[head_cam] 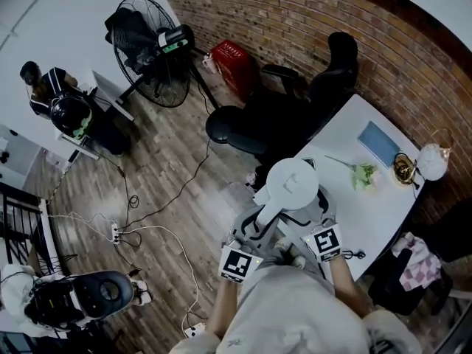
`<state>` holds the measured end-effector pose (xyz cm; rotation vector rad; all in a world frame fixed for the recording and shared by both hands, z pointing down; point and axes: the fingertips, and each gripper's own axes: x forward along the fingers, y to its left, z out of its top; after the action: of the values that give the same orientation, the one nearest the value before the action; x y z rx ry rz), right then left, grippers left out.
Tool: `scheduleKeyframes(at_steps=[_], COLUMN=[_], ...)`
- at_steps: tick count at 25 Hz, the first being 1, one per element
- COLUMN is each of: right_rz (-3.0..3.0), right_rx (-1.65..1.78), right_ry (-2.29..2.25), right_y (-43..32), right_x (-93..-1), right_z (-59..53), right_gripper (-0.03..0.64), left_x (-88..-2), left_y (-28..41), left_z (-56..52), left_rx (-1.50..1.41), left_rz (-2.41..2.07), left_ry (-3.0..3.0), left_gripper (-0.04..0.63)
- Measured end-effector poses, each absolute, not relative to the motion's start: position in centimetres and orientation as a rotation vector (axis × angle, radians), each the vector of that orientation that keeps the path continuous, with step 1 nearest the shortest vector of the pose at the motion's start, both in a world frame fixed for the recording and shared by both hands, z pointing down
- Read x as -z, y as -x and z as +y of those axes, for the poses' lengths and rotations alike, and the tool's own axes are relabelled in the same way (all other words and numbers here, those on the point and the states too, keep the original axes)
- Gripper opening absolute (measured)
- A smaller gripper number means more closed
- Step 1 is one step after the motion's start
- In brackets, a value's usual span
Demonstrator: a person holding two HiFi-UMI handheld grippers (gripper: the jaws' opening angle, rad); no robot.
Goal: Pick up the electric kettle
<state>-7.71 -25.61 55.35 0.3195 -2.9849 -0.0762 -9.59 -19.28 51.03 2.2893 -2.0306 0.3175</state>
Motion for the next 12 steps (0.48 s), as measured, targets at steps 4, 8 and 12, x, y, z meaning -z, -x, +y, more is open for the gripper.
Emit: scheduleKeyframes(at_steps=[4, 8, 12], right_rz=[-2.997, -3.001, -2.998], right_rx=[0.096, 0.09, 0.046], right_ry=[-0.221, -0.139, -0.087], right_y=[10.0, 12.0, 13.8], right_x=[-55.1, -54.8, -54.5], right_z=[-24.2, -22.8, -21.5], right_gripper=[0.546, 0.546, 0.546], left_x=[-50.9, -50.5, -50.2], left_y=[11.5, 13.1, 14.6], left_z=[-17.7, -16.4, -15.1], left_rx=[-0.311, -0.304, -0.302], left_rz=[-2.096, -2.151, -2.196], left_ry=[-2.224, -2.163, -2.12], left_gripper=[0.144, 0.144, 0.144])
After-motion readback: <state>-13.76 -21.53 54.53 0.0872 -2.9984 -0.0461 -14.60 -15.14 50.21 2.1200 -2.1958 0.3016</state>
